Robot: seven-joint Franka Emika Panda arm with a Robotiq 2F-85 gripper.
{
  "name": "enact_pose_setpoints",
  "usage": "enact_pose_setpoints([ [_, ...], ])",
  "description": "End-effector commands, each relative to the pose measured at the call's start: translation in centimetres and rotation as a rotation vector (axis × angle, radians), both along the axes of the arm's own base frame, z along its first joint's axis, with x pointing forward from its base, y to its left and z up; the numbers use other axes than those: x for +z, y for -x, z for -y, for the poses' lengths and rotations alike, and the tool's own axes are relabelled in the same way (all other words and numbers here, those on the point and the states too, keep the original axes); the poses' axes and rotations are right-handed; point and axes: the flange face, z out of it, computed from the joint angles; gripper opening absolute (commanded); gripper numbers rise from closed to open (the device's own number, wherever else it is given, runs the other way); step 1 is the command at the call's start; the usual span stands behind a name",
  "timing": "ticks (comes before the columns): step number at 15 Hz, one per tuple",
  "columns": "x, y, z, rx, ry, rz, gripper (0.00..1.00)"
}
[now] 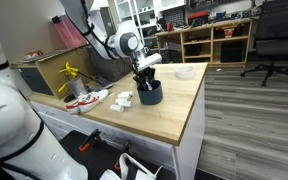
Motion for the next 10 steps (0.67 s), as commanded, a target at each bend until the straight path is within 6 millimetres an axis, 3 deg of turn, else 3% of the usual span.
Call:
enact_pose_setpoints([
  [1, 4.6, 1.2, -0.7, 0.017, 0.016, 0.047, 0.06],
  [5, 5.9, 1.1, -3.9, 0.090, 0.049, 0.027, 0.06],
  [10, 3.7, 1.0, -9.4, 0.303, 0.136, -0.109, 0.06],
])
